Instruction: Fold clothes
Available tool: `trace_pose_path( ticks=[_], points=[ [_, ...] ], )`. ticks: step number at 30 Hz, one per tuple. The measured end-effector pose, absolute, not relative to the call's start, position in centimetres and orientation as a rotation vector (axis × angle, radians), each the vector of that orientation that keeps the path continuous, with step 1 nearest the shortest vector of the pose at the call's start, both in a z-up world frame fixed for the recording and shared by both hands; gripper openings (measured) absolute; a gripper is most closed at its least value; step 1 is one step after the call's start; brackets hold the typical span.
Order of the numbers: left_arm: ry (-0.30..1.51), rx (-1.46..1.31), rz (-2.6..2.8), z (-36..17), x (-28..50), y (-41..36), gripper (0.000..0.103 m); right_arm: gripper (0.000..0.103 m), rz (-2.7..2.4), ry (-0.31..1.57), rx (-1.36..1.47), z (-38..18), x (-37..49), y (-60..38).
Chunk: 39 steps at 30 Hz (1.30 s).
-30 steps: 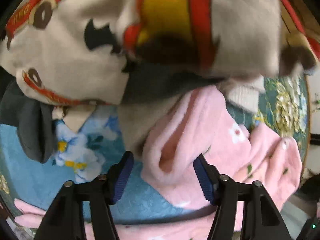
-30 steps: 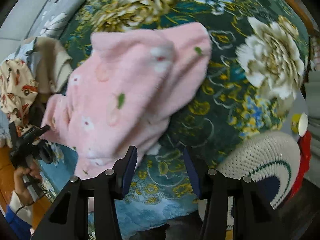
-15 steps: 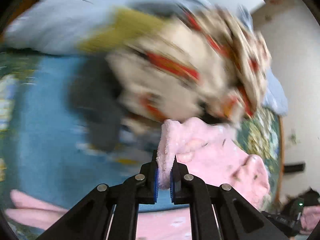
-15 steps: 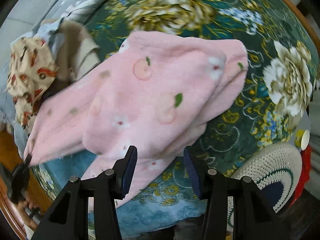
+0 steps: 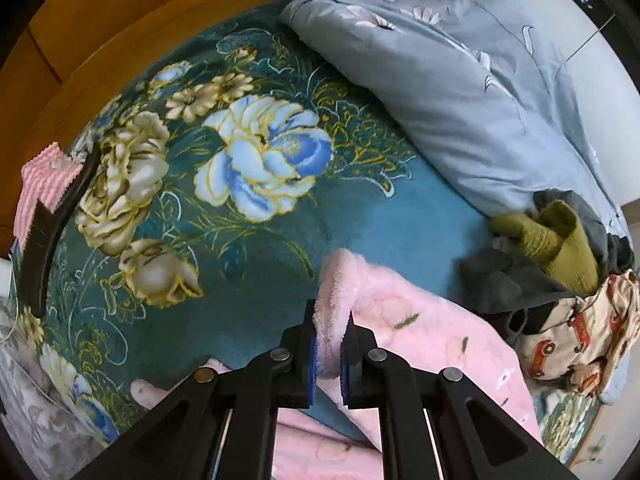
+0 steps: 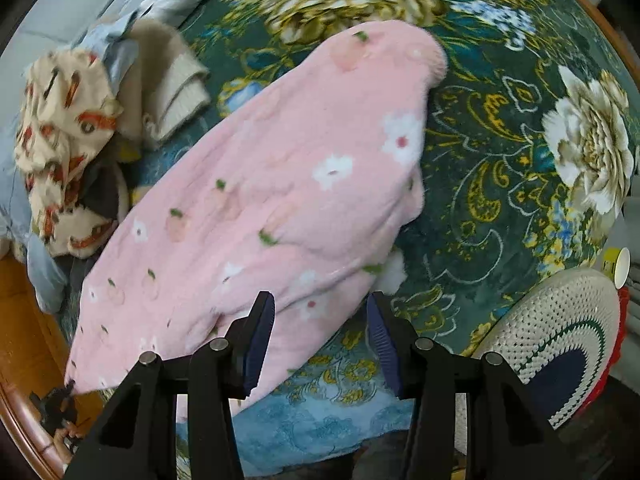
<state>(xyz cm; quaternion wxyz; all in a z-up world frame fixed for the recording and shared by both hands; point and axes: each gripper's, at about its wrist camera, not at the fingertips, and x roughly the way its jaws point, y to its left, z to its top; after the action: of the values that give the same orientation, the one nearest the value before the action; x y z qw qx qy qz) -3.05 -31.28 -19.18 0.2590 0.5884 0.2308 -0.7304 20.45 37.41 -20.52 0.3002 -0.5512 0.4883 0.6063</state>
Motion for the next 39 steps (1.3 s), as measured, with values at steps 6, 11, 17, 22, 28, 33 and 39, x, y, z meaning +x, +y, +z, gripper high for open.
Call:
trace_pose_path(
  ticks=[6,11,17,22,28,33,39],
  points=[
    [0.559,1.625,-1.943,-19.2,-4.7,-30.0,0.009,0.049,1.514,1.388,-1.268,-21.9,22.9,43.5],
    [0.547,1.604,-1.920,-18.2,-5.9,-29.9,0.009,0.049,1.468,1.430,-1.151,-23.1,22.8,49.5],
    [0.496,1.612,-1.906,-17.8,-6.9,-29.1,0.009,0.049,1.330,1.524,-1.098,-26.7,21.8,53.2],
    [0.502,1.606,-1.909,-17.8,-7.4,-28.2,0.009,0.037,1.259,1.516,-1.154,-28.0,20.5,53.4],
    [0.522,1.519,-2.104,-14.1,-9.2,-27.6,0.009,0.008,1.462,1.482,-1.085,-23.7,18.1,54.8],
    [0.523,1.401,-2.078,-12.3,-9.9,-30.4,0.009,0.008,1.623,1.440,-1.081,-21.6,13.9,54.8],
    [0.543,1.531,-1.833,-17.6,-8.8,-32.5,0.009,0.014,1.694,1.410,-1.267,-23.1,10.4,53.3]
  ],
)
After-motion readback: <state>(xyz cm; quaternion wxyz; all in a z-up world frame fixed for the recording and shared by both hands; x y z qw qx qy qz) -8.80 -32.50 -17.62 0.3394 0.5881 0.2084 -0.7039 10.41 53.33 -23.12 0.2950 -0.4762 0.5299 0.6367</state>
